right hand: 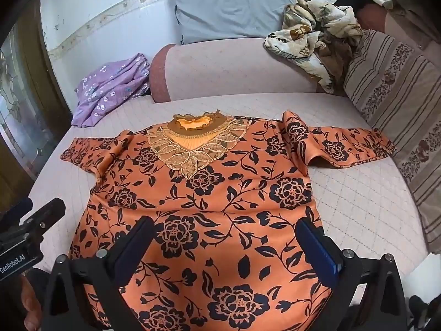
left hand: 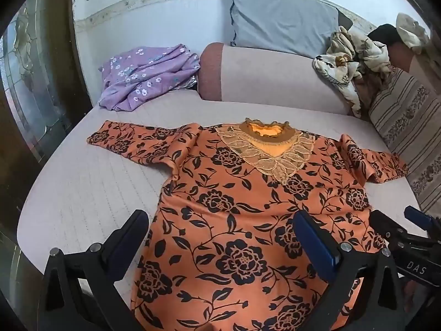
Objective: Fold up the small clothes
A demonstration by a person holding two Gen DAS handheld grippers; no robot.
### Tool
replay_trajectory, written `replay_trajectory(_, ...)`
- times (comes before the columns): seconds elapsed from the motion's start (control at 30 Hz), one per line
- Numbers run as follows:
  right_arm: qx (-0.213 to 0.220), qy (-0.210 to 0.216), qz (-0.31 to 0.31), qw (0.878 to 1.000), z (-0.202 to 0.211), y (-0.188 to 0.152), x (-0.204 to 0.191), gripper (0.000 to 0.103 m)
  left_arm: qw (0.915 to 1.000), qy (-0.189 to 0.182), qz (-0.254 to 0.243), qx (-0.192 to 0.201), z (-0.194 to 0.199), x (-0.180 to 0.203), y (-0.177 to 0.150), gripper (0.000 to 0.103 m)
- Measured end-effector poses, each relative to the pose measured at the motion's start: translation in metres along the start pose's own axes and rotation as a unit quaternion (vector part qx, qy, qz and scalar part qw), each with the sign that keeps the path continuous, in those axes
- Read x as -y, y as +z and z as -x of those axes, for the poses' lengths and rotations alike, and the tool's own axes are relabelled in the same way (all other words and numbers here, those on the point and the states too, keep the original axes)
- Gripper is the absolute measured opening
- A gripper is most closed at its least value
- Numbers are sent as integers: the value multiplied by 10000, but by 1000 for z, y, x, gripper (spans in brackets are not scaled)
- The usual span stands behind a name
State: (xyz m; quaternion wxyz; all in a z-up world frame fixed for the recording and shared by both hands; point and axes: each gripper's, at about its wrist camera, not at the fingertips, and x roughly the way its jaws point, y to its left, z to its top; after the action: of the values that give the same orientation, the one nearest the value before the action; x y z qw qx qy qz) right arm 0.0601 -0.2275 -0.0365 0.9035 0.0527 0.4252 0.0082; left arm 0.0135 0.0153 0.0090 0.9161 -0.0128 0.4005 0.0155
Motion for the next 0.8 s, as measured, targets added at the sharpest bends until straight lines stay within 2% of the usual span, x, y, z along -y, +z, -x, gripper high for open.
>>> replay_trajectory(0.03,14,-5,5,10000,-4,10,1,103,10000,27,-11,27,-4,0,-5,103)
replay_trajectory(0.1,172,-29,70,9998,8,-14,-3,103,10000,22,-14,8,-8,-1,-6,103)
replay_trajectory(0.17,234,-38,92,9997,8,-16,-6,103,10000,48,-18,68,-9,1,-13,103)
replay_trajectory(0.8,391,-98,203,9990,10,-15,-11,103,10000,35,2,58,-15,-1,-19,103)
